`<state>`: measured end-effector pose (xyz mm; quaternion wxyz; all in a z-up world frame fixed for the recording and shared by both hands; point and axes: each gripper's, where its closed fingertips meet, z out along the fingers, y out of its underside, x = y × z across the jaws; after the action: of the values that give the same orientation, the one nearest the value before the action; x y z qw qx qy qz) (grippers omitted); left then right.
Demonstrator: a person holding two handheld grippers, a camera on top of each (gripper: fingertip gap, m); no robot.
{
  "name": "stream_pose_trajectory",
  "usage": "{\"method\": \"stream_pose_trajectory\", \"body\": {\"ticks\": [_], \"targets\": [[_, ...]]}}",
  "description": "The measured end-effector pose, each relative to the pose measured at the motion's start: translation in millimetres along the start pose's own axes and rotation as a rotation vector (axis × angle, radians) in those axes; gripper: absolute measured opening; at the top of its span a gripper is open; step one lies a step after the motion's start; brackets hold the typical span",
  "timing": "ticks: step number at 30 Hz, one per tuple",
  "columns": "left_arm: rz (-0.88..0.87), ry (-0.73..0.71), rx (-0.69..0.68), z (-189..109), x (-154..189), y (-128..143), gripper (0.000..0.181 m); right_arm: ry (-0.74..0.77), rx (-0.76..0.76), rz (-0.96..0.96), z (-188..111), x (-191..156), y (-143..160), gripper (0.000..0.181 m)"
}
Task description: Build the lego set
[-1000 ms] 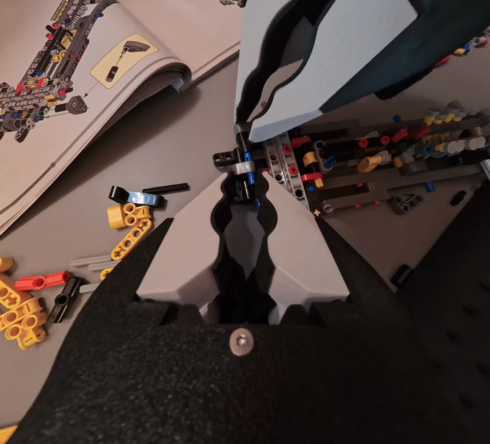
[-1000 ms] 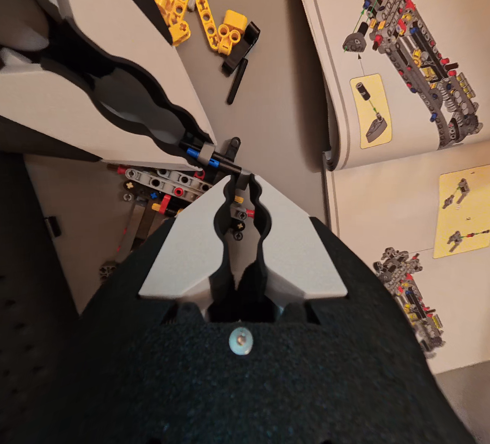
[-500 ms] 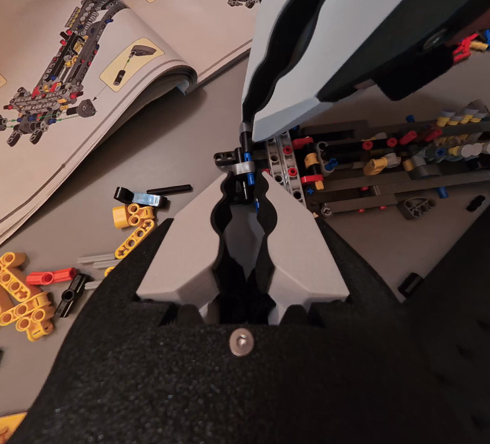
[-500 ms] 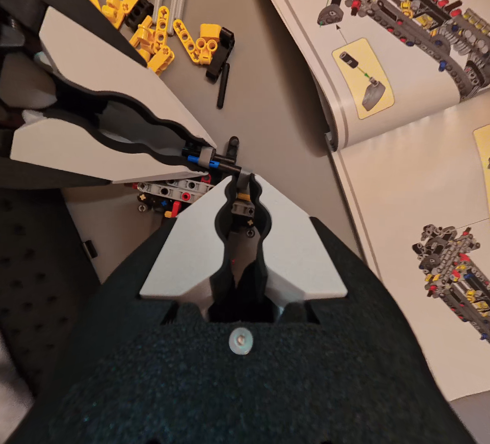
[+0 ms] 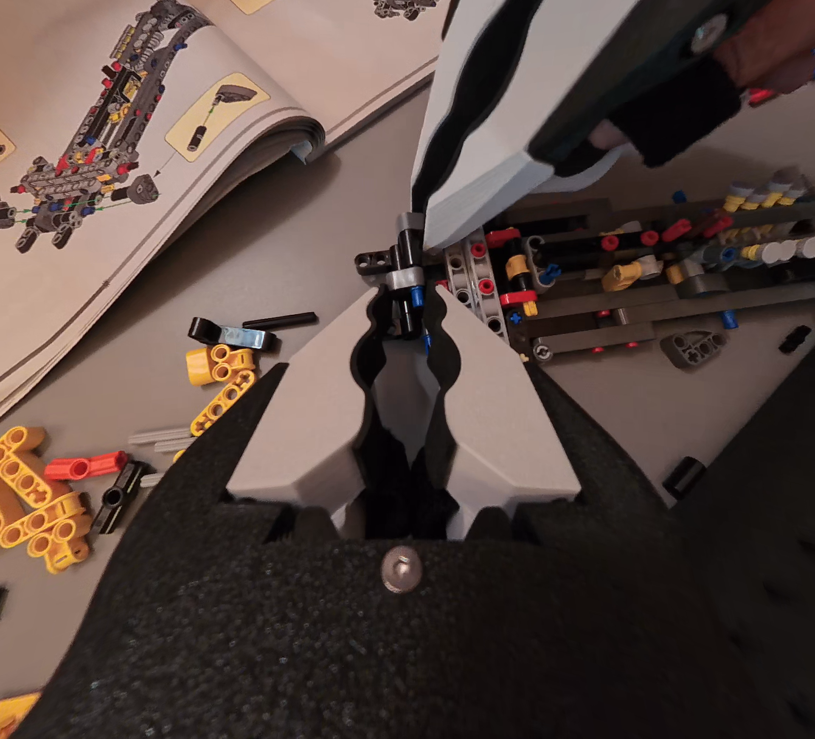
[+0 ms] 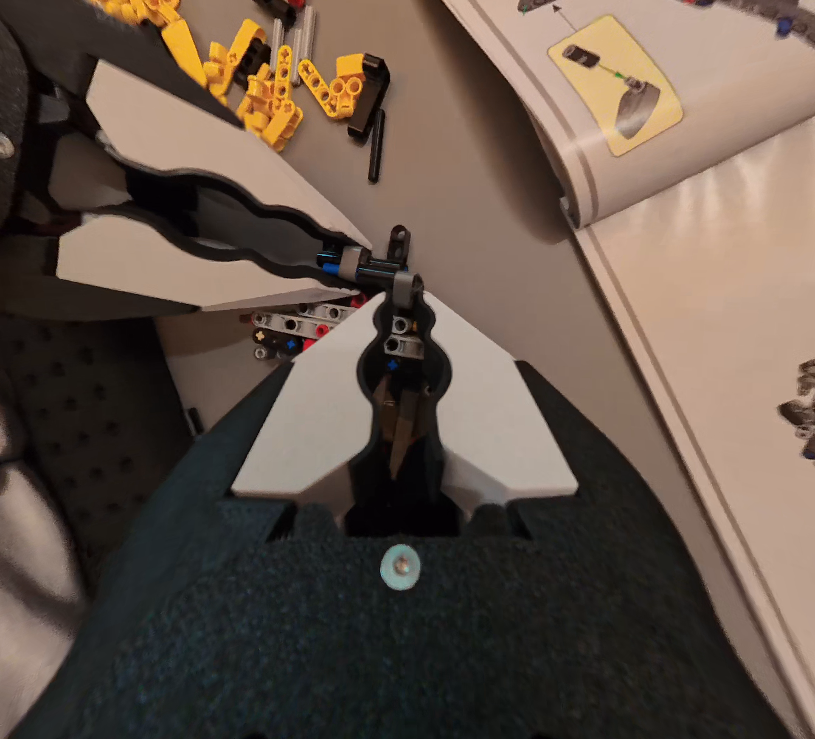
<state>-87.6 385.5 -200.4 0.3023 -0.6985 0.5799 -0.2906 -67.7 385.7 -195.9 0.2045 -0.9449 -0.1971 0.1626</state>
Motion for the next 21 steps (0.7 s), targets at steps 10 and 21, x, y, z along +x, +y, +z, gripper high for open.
{"method": "stream_pose_trajectory", "body": {"ticks": [10,21], "targets": [[-0.022,0.037,-0.01,0.7,1.9,1.2,0.012,0.07,-0.016,-0.109,2.7,-0.4,3.3,0.008],[-0.014,0.025,0.003,0.5,1.6,-0.3,0.013,-0.21,0.258,0.214,-50.5,15.8,-5.7,0.013]]}}
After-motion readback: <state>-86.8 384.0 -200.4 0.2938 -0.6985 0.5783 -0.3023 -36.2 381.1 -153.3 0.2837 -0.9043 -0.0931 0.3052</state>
